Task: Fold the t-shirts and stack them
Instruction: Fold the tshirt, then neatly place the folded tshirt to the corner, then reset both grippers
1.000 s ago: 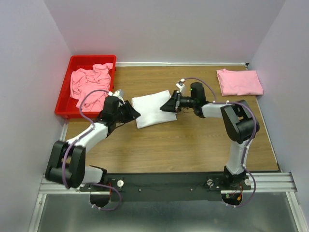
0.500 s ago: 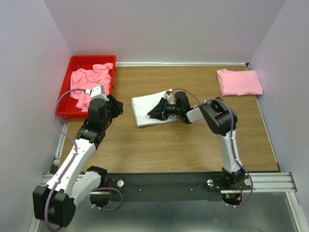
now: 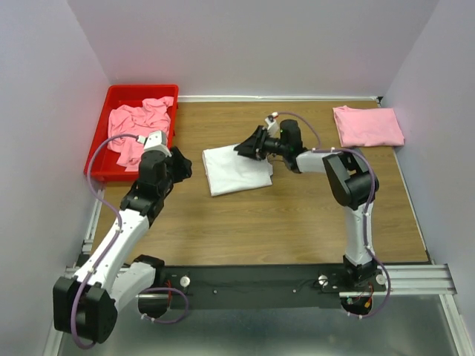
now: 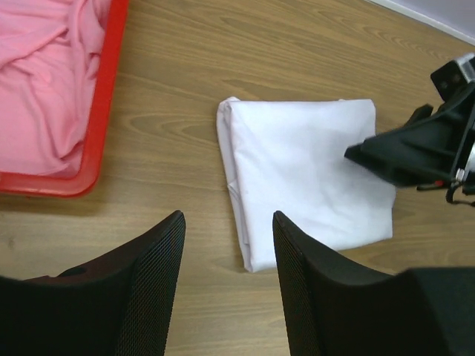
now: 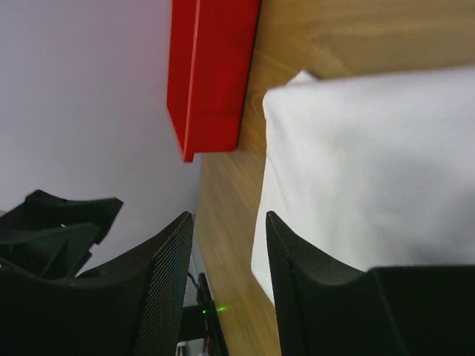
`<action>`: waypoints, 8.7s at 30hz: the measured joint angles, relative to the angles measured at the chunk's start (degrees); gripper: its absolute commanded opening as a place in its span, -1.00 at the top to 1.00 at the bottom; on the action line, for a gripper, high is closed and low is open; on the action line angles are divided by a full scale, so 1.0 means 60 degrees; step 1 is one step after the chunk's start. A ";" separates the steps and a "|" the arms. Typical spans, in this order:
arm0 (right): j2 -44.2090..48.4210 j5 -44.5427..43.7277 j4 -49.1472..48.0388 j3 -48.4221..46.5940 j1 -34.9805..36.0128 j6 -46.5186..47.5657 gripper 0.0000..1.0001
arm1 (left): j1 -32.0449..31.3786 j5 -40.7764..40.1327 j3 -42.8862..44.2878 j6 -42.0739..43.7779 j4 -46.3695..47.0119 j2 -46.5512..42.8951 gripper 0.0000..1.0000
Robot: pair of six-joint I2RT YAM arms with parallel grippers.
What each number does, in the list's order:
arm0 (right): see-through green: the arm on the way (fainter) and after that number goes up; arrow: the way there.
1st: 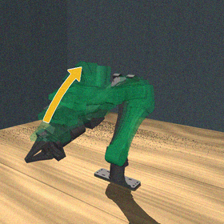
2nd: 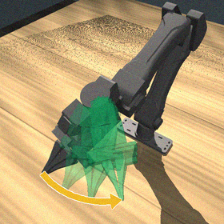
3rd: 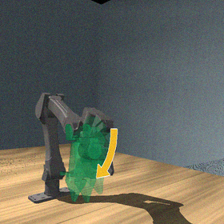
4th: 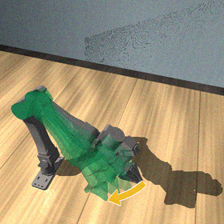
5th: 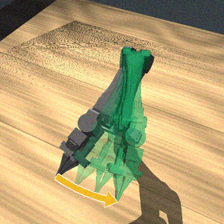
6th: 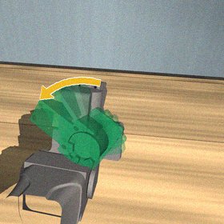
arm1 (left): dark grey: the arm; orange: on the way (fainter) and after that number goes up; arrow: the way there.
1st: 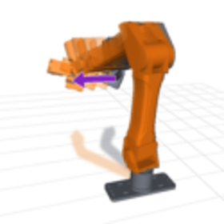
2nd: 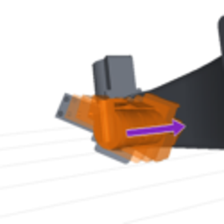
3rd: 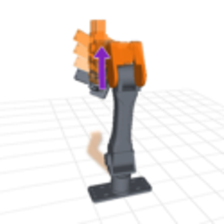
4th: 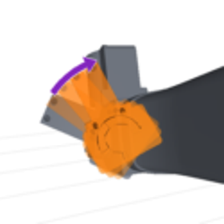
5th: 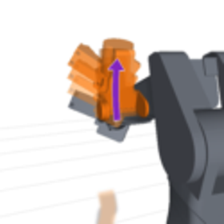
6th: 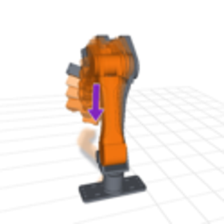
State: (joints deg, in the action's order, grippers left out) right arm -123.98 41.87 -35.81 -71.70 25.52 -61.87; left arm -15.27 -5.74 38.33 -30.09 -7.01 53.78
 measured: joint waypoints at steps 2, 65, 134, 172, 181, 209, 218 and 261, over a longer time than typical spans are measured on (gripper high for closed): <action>-0.0044 0.0015 0.0022 -0.0302 -0.0452 0.0102 -0.03 | -0.0036 0.0455 0.0000 -0.0087 0.0324 0.0433 -0.17; 0.6309 -0.4248 0.7832 0.3712 -0.3413 0.5355 -0.63 | -0.6532 -0.1279 0.3089 0.1089 0.0160 0.5282 -0.33; 0.1632 0.0758 0.2823 0.3337 -0.1228 0.2240 0.84 | -0.7912 -0.2055 0.4976 0.2681 -0.0397 0.8455 0.84; -0.0616 -1.3653 0.9632 -0.5162 -0.2167 1.4502 0.99 | -0.1938 -0.2769 0.1606 0.2430 -0.0102 0.1599 -0.97; -0.0936 -1.5198 0.9581 -0.5992 -0.2444 1.5424 0.99 | -0.2237 -0.3315 0.1606 0.2350 0.0011 0.2543 -0.97; -0.0783 -1.4728 0.8524 -0.6437 -0.3708 1.6356 0.99 | -0.2291 -0.3581 0.1628 0.2295 0.0015 0.3464 -0.97; -0.1082 -1.4160 0.8193 -0.7012 -0.4291 1.5835 0.99 | -0.2291 -0.3585 0.1636 0.2302 0.0011 0.3595 -0.97; 0.1610 -1.3005 0.8171 -0.5282 -0.5497 1.1934 -1.00 | -0.2291 -0.3814 0.1665 0.2317 -0.0084 0.2452 -0.97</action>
State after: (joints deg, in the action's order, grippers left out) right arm -114.32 -36.16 13.21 -103.39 -7.46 9.74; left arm -29.02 -28.62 48.31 -16.19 -7.51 68.49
